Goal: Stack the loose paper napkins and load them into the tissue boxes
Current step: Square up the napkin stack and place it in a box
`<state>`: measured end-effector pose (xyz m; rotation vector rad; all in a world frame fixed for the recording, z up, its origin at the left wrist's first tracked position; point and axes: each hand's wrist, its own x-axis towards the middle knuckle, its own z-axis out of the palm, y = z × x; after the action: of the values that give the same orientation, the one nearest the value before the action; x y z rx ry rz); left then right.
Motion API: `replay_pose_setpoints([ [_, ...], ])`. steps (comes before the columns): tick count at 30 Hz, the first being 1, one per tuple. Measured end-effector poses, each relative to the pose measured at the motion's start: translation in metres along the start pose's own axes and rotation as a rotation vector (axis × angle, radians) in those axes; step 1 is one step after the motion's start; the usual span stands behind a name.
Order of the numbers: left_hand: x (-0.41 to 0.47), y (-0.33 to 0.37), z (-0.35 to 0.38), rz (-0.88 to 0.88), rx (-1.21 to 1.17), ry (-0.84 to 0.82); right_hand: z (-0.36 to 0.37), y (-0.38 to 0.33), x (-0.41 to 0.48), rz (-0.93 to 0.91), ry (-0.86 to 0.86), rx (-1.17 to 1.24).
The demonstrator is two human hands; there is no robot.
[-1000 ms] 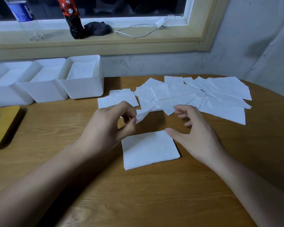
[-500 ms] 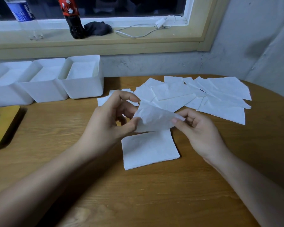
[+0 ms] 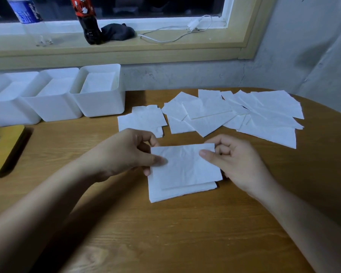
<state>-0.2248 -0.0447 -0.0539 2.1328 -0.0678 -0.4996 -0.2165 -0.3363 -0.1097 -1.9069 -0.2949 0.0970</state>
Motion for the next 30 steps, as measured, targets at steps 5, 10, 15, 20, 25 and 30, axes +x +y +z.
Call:
replay_pose_setpoints([
  [5,0.002,-0.003,0.000,-0.085,0.092,-0.105,0.004,0.008,0.002,0.029,0.004,-0.147],
  [10,0.006,-0.005,0.000,-0.110,0.162,-0.133,0.005,0.009,0.000,0.002,0.010,-0.212],
  [15,0.009,-0.009,-0.001,-0.121,0.193,-0.163,0.006,0.007,0.000,0.005,0.005,-0.264],
  [20,0.014,-0.014,-0.003,-0.119,0.286,-0.157,0.006,0.006,0.000,0.003,0.032,-0.309],
  [25,0.021,-0.027,-0.014,-0.085,0.226,-0.007,0.002,0.008,0.002,-0.014,0.089,-0.344],
  [30,0.041,-0.058,-0.027,0.170,0.488,0.516,0.001,0.013,0.004,-0.046,0.122,-0.360],
])
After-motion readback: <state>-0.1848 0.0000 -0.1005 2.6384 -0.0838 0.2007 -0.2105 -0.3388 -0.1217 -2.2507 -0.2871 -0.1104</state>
